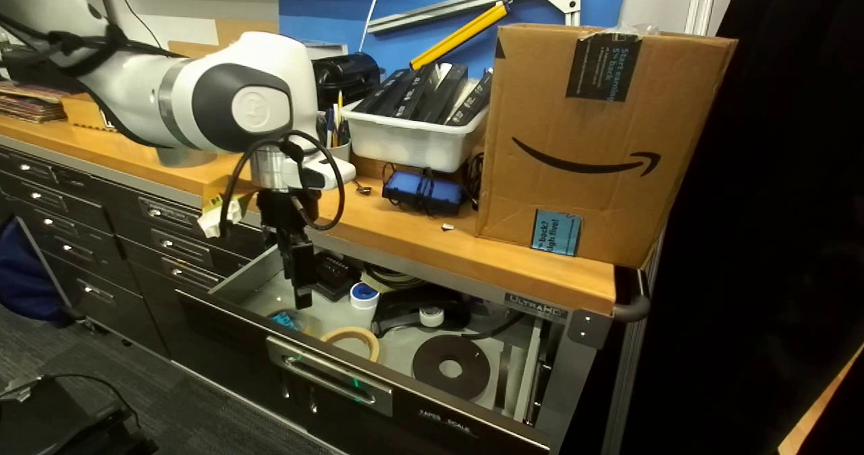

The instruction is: Put the blue object in the open drawer then close the open drawer

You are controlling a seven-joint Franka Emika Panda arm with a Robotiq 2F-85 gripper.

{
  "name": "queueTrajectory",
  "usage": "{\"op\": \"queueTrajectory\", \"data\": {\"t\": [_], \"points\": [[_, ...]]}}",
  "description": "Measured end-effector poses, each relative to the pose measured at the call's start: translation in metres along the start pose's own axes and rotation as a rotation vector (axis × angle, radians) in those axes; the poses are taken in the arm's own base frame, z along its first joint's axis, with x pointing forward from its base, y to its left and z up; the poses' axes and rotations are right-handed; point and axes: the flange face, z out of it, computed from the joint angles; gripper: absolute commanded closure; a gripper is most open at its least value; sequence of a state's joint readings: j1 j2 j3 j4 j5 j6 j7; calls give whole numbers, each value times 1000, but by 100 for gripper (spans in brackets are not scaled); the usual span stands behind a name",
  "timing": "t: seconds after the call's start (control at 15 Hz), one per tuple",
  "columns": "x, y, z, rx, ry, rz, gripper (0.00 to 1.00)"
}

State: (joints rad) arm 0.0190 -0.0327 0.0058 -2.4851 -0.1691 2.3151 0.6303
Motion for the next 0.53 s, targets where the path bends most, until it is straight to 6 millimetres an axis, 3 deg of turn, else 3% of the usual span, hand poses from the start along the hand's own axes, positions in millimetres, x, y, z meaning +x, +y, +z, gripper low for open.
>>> {"op": "queueTrajectory", "data": {"t": [0.27,0.4,0.53], "points": [[-30,36,-18,-23,-102,-137,0],[-43,46,-10,-17,-183,-221,0],[-55,49,12,-43,-254,-255,0]]}}
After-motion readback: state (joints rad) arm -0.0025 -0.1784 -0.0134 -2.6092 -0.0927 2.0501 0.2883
